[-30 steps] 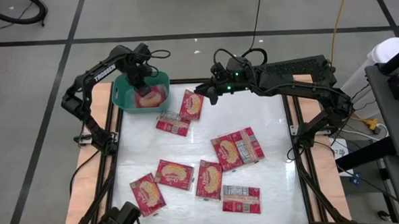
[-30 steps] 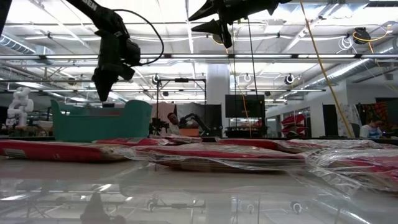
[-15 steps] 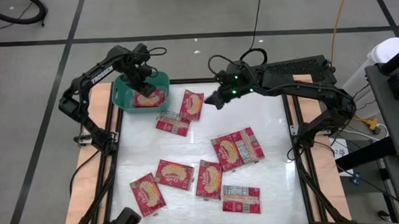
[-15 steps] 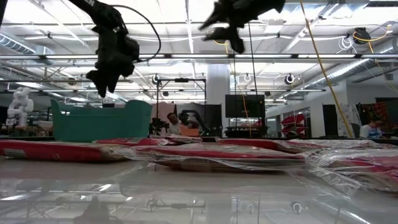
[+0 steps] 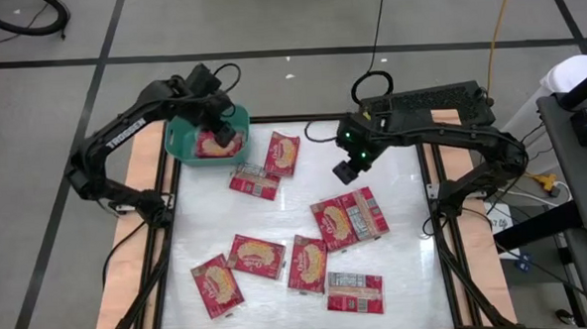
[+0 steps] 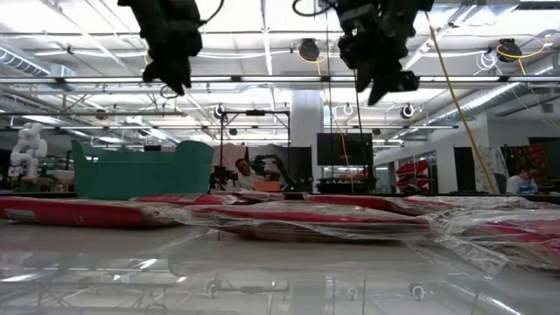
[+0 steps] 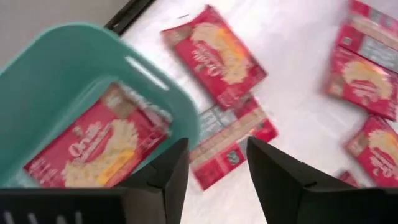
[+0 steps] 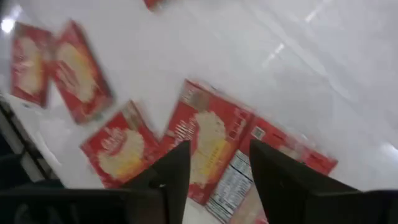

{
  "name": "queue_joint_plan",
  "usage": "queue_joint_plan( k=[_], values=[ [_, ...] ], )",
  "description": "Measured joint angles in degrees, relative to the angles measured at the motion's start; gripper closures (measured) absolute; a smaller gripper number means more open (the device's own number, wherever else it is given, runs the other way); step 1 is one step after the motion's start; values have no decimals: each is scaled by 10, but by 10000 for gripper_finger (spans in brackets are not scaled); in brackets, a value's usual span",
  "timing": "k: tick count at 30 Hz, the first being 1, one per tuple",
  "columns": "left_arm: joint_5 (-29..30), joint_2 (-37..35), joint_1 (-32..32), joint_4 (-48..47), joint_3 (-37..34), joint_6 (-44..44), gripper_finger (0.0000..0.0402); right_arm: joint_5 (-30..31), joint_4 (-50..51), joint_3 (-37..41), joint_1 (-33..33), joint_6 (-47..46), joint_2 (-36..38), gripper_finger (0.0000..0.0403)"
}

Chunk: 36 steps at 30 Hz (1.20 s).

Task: Sort popcorn bags into baskets
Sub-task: Put the red popcorn bag into the green bin

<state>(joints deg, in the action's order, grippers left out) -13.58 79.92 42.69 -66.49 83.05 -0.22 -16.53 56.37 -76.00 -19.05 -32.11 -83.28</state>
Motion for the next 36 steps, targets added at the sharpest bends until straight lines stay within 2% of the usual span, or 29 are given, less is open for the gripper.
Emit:
queue_joint_plan(
  k=[6,10,14,17,22,30,36],
  values=[
    [0,-5,-48,2,0,12,226,-2,-9,78,0,-4,2,188],
    [4,-5,-72,19,0,14,215,-6,-35,135,0,-42,3,159],
    [15,-5,-90,55,0,9,206,-76,-118,174,1,-50,2,141],
    [20,-5,-98,75,0,2,200,-102,-172,178,2,-75,2,134],
    [22,-4,-106,94,0,0,198,-101,-241,178,3,-148,2,133],
    [22,-4,-121,96,0,-8,217,-78,-329,178,32,-176,-37,133],
    [22,-4,-143,96,0,-36,229,-123,-352,166,48,-159,-61,133]
  ],
)
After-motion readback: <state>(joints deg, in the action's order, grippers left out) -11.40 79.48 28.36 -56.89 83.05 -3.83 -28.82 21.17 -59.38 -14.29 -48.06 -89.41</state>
